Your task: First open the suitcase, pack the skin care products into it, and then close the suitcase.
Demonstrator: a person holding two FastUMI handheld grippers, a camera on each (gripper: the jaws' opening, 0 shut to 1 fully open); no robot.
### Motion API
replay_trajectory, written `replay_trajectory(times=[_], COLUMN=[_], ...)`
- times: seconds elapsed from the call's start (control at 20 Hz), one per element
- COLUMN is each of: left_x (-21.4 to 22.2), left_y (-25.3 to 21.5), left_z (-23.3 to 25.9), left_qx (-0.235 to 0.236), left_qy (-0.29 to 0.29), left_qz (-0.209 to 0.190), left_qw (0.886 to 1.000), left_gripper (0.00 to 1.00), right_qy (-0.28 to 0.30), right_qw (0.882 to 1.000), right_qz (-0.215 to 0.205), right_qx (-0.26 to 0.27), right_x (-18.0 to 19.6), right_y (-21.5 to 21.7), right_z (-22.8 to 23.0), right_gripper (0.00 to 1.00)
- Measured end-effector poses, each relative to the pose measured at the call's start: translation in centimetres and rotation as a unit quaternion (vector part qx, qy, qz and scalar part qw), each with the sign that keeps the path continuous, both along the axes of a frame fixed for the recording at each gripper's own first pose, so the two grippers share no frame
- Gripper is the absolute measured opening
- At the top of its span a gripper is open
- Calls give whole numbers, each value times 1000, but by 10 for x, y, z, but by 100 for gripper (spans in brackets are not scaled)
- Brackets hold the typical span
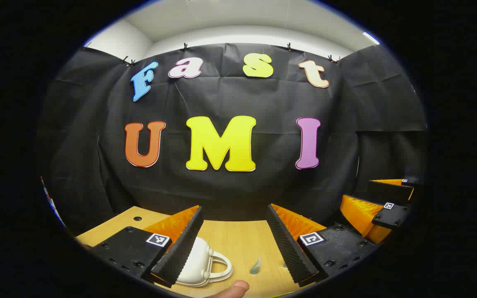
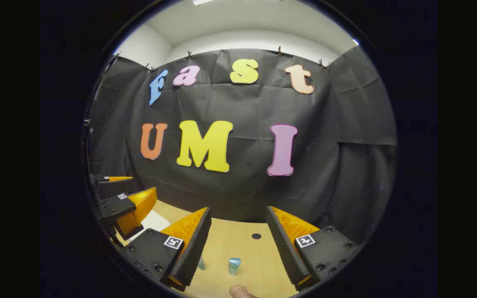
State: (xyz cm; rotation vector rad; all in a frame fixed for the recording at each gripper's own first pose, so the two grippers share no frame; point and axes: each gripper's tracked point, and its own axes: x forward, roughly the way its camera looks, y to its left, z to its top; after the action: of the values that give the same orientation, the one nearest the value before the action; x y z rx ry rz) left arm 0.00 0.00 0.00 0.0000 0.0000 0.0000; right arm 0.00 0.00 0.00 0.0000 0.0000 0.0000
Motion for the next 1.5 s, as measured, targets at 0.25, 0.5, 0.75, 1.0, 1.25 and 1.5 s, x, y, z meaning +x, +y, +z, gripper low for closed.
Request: replay_trajectory(times=[0.25,0.5,0.75,1.0,1.25,1.5], left_x=[-1,-1,-1,-2,-6,2], left_y=[2,1,-1,-3,-8,-9], left_z=[-1,1,0,-4,-33,-96], left_qx=[-1,4,4,11,31,69], left_qy=[2,-1,0,-1,14,55], left_qz=[2,4,-2,-1,-12,-17], left_qw=[1000,1000,1000,1000,999,996], left_gripper=[98,98,98,98,98,98], right_qy=[3,6,10,12,16,32], right_qw=[1000,1000,1000,1000,1000,999], right_qz=[5,7,6,6,-10,-33], right_qx=[0,1,2,0,-6,-18], right_x=[-1,-2,-2,-3,-3,-8], right_y=[3,4,4,4,-12,-38], right_z=[-1,-2,-4,-8,-17,-37], right_gripper=[80,80,80,80,80,80])
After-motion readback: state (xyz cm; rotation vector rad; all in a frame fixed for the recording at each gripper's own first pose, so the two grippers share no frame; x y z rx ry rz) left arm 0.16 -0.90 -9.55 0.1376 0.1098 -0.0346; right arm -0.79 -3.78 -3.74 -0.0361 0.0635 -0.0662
